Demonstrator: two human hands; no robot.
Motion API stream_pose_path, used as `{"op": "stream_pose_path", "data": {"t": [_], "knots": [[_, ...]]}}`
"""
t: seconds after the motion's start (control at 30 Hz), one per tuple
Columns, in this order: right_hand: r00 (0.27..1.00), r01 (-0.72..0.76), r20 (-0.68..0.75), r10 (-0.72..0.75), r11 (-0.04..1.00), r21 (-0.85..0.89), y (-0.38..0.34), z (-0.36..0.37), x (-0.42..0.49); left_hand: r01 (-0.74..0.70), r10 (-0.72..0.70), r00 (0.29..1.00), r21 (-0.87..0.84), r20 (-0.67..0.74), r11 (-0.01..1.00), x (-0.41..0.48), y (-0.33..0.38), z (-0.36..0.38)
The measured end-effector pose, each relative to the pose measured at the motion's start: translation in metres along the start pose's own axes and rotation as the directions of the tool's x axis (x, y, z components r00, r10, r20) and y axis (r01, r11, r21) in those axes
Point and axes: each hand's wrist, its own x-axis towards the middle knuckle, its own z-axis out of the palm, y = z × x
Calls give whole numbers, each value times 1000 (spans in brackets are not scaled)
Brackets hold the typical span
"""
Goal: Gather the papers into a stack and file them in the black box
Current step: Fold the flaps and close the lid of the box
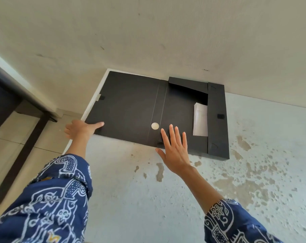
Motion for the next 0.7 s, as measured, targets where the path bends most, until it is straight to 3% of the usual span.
{"op": "stream_pose_path", "data": {"t": [0.07, 0.17, 0.23, 0.3, 0.37, 0.47, 0.6, 0.7], "knots": [[1000, 3, 23, -3, 1000, 3, 0, 1, 0, -12, 9, 1000, -222, -15, 975, -4, 2, -7], [999, 8, 40, -11, 997, 70, -1, -4, -1, -236, 150, 968, -538, -199, 809, -45, 14, -22], [999, 12, 29, -17, 987, 159, 0, -11, -1, -419, 232, 901, -599, -366, 682, -88, 26, -32], [999, -26, 31, 16, 935, 353, 0, -26, 0, -561, 320, 827, -633, -463, 534, -127, 37, -36], [995, -93, 38, 89, 779, 620, -1, -53, 0, -634, 420, 770, -649, -480, 421, -162, 47, -34], [986, -144, 90, 140, 444, 884, -1, -101, -1, -732, 604, 647, -601, -465, 322, -203, 55, -25], [977, -45, 32, 212, 61, 997, 12, -151, -8, -870, 865, 362, -459, -348, 179, -239, 61, -4], [955, -8, 34, 295, -91, 996, 37, -168, -20, -900, 943, 247, -414, -223, 138, -251, 60, 19]]}}
